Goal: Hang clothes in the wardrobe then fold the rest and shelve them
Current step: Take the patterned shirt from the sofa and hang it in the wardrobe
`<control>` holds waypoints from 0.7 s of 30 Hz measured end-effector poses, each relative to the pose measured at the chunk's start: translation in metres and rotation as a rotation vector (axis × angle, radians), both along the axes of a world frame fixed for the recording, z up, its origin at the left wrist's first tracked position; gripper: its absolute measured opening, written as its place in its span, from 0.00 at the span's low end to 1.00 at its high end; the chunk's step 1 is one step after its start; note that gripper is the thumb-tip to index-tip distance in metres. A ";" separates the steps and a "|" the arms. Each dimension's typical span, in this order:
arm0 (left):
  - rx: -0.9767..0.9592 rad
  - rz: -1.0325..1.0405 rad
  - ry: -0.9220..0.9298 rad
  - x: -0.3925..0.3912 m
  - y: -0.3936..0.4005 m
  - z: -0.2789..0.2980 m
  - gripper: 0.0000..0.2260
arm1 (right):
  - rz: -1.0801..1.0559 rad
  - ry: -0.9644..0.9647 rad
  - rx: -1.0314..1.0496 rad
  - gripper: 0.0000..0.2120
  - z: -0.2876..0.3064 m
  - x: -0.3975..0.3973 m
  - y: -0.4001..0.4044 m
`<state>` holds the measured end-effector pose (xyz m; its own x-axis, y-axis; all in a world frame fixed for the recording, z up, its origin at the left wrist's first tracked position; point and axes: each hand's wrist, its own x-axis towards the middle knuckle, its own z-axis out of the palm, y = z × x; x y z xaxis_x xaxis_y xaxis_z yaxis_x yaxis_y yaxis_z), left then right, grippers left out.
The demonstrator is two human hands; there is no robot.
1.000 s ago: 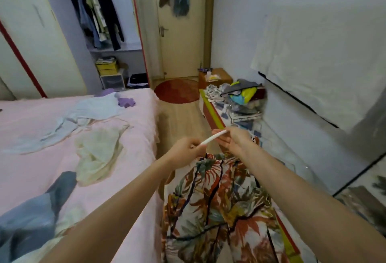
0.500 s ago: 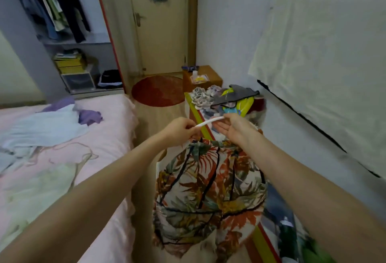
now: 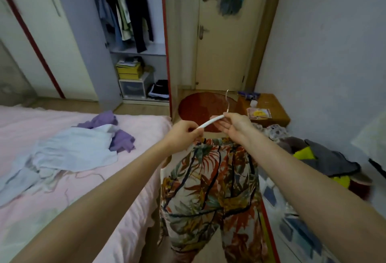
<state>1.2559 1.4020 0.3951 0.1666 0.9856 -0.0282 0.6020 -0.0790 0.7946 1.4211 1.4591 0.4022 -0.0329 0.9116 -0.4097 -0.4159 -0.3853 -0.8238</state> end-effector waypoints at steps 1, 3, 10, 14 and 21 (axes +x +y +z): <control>-0.002 0.016 0.000 -0.009 0.028 -0.003 0.09 | 0.011 -0.015 0.009 0.13 -0.003 -0.008 0.031; -0.010 0.037 -0.020 -0.025 0.093 -0.009 0.09 | 0.012 -0.015 0.028 0.13 -0.009 -0.028 0.096; -0.110 0.013 0.023 -0.060 0.283 -0.009 0.09 | -0.002 -0.095 -0.002 0.15 -0.009 -0.070 0.280; -0.153 0.024 -0.034 -0.065 0.384 -0.015 0.09 | 0.027 -0.168 -0.005 0.17 -0.010 -0.081 0.384; -0.231 0.150 -0.120 -0.076 0.546 -0.043 0.10 | 0.259 -0.258 0.014 0.17 -0.040 -0.109 0.572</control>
<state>1.1800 1.9477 0.3521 0.0357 0.9692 -0.2435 0.4944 0.1946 0.8472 1.3117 2.0309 0.3624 -0.1610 0.8920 -0.4225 -0.0835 -0.4388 -0.8947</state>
